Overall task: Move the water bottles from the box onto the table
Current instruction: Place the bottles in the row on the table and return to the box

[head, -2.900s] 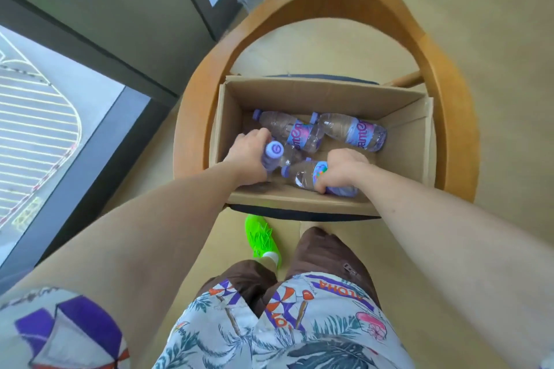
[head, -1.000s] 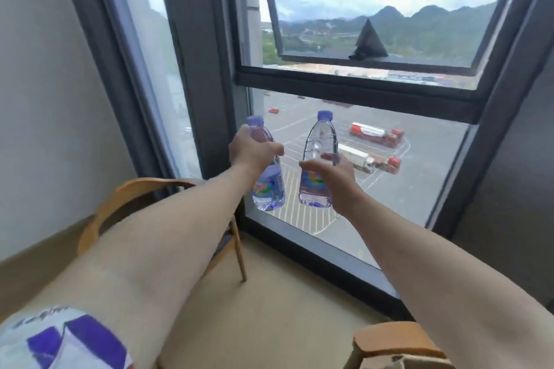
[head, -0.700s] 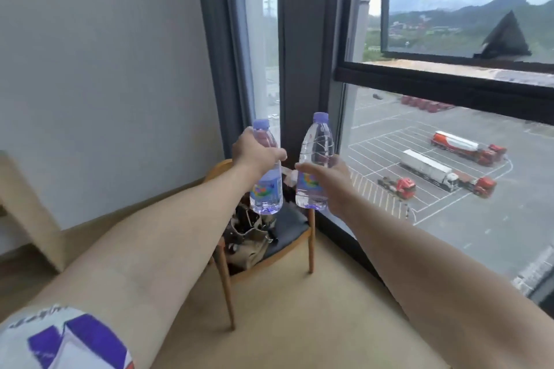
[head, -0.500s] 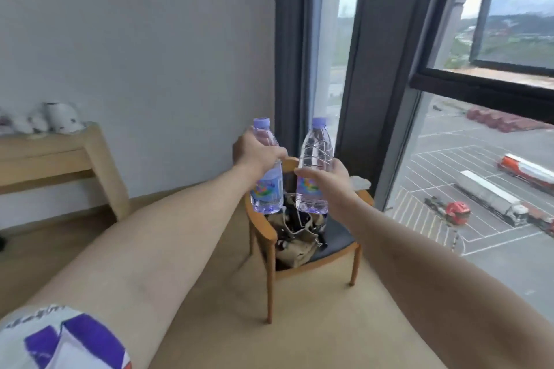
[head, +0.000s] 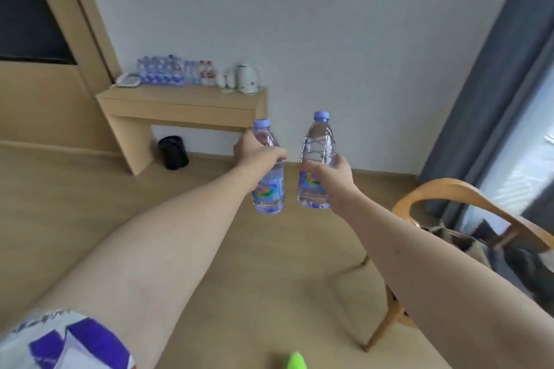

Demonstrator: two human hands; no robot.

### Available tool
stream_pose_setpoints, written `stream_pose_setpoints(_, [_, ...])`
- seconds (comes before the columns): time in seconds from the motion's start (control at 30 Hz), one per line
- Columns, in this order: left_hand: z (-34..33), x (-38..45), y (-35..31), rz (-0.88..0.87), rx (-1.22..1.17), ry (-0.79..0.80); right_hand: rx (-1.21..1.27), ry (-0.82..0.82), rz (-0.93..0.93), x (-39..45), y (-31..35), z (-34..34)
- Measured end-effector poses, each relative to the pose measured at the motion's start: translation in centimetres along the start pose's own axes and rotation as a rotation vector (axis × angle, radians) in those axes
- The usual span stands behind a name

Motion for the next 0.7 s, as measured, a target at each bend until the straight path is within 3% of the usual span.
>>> stream_pose_setpoints(0.27, [9.6, 14.3, 4.6, 0.050, 0.052, -0.238, 0.025, 0.306, -0.002, 13.0, -0.3, -16.9])
stream_pose_setpoints(0.7, [17.8, 34.3, 7.6, 0.116, 0.076, -0.404, -0.027, 0.495, -0.054, 30.1, 1.6, -35.8])
Point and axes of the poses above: each hand's wrist, its own x-axis towards the middle knuckle, its own z-axis out of the back of the hand, y = z × x, the point moved 7 cm from there along x, towards the middle knuckle, and after that the axes turned 2 degrees about -z, right-handed, at the moved point
